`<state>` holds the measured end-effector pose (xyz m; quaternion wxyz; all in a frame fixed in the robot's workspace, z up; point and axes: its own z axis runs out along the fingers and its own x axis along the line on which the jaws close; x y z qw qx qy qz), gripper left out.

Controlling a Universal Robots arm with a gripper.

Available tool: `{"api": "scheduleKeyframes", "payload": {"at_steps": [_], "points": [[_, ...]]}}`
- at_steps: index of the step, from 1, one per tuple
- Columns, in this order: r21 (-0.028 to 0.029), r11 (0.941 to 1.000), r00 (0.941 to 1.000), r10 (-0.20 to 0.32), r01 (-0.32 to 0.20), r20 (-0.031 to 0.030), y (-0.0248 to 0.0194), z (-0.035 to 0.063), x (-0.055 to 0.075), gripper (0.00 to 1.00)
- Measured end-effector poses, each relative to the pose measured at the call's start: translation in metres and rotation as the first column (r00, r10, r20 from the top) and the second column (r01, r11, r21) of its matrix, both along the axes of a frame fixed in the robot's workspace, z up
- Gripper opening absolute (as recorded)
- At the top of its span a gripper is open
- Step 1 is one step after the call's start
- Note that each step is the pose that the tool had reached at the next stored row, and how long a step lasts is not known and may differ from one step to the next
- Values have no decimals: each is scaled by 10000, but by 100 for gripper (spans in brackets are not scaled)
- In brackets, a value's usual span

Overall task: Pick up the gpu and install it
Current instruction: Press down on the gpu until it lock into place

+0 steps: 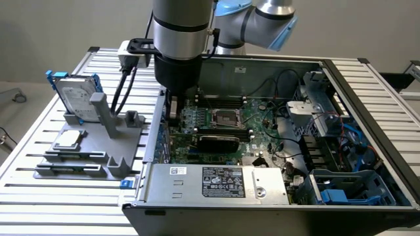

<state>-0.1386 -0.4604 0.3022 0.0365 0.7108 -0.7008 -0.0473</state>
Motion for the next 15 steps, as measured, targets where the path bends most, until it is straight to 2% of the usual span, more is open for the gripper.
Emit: {"api": "scheduleKeyframes", "payload": {"at_steps": [5, 15], "points": [[-22, 10000, 10000, 2, -2, -33, -1, 8, -2, 11], [-31, 10000, 10000, 1, -1, -32, 0, 8, -42, 11]]}}
